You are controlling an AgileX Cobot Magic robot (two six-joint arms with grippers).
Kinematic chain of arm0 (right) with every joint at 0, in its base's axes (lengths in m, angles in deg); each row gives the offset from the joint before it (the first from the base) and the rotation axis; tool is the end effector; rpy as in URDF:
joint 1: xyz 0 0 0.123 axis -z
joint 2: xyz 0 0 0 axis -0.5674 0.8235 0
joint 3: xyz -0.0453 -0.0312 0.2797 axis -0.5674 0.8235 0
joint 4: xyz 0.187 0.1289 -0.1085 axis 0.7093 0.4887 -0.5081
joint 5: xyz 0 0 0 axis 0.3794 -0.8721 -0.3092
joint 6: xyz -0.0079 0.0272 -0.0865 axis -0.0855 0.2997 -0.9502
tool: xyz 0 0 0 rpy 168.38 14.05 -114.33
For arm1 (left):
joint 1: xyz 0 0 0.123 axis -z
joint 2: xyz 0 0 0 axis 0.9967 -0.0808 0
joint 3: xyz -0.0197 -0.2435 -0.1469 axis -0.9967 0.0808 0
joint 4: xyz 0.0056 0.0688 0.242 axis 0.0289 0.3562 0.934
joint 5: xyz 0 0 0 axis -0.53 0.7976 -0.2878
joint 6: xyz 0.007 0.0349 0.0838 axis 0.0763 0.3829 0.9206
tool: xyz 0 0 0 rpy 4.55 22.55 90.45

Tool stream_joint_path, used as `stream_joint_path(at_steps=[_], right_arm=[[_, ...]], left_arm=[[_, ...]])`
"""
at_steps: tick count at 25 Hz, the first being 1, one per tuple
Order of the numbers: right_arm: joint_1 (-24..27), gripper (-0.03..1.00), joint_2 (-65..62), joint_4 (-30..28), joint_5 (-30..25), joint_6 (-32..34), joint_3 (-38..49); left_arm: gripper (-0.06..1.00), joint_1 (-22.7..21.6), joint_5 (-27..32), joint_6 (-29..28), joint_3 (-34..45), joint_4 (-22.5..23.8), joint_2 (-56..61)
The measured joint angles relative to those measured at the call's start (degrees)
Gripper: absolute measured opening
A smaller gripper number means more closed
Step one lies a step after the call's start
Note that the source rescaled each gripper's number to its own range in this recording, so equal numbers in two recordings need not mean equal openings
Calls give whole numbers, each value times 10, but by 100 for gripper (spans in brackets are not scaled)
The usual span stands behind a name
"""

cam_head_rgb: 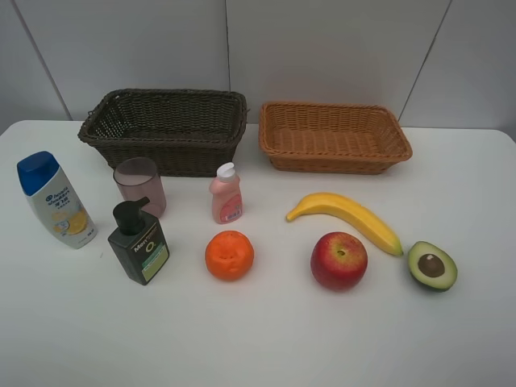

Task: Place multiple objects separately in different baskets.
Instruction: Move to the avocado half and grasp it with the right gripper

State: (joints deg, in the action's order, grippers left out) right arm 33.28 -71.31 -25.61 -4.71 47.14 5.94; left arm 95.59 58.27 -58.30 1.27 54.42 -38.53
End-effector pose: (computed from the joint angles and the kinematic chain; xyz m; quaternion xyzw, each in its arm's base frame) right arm -0.0070 -0.0064 0.2831 0.0156 0.8436 -0.0190 0.5363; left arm 0.0025 0.0006 0.2534 0.0780 0.8720 -0.0363 0.4818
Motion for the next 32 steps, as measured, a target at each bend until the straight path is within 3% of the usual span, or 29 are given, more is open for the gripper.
stream_joint_path(at_steps=[22,32], right_arm=[[0,100,5,0,0,0,0],[0,100,169,26,26,0,-24]], left_arm=[[100,0,0,0,0,0,0],[100,0,0,0,0,0,0]])
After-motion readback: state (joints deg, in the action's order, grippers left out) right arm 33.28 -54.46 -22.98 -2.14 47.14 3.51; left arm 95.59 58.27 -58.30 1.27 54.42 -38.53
